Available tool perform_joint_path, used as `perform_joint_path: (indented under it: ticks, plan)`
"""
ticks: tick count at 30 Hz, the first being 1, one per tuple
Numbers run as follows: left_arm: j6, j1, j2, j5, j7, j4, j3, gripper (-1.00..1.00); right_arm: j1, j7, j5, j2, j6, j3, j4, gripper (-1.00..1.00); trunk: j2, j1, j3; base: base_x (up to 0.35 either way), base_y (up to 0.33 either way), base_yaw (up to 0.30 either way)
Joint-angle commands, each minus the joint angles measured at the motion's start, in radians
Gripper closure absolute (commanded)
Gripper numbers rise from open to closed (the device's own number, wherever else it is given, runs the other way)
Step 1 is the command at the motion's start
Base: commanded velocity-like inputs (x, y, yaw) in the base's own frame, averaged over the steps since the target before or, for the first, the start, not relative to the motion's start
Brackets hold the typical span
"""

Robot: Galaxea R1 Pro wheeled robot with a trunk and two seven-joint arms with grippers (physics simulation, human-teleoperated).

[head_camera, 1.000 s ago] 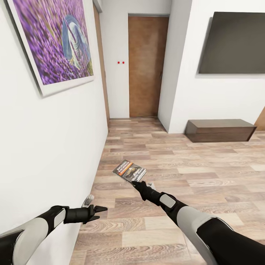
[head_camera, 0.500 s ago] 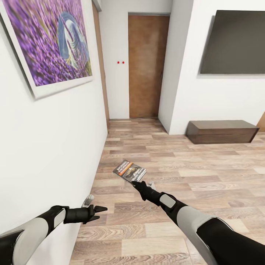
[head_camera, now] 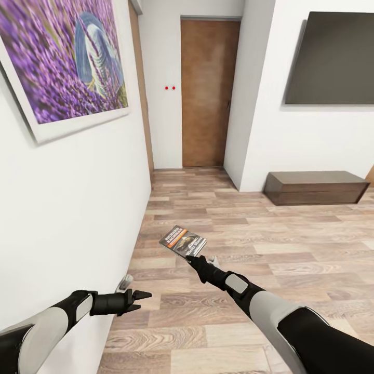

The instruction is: In the bedroom, move the book from the bed onto either nightstand, and place the two sandals side by side next to the bed.

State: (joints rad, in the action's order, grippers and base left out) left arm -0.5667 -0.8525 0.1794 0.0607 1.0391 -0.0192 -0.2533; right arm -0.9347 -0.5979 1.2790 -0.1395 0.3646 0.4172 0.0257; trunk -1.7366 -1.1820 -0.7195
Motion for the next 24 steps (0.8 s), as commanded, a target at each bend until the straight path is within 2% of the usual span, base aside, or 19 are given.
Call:
perform_joint_path:
  ticks: [1, 24]
  plan:
    - [-0.009, 0.000, 0.000, 0.006, 0.003, -0.001, -0.007, -1.00, -0.001, -0.002, 0.011, 0.000, 0.005, 0.006, -0.001, 1.00, 0.000, 0.000, -0.001, 0.153, 0.000, 0.000]
    - [-0.009, 0.000, 0.000, 0.006, 0.002, -0.001, -0.007, -1.00, -0.001, -0.002, 0.013, 0.000, 0.005, 0.006, -0.002, 1.00, 0.000, 0.000, -0.001, 0.153, 0.000, 0.000]
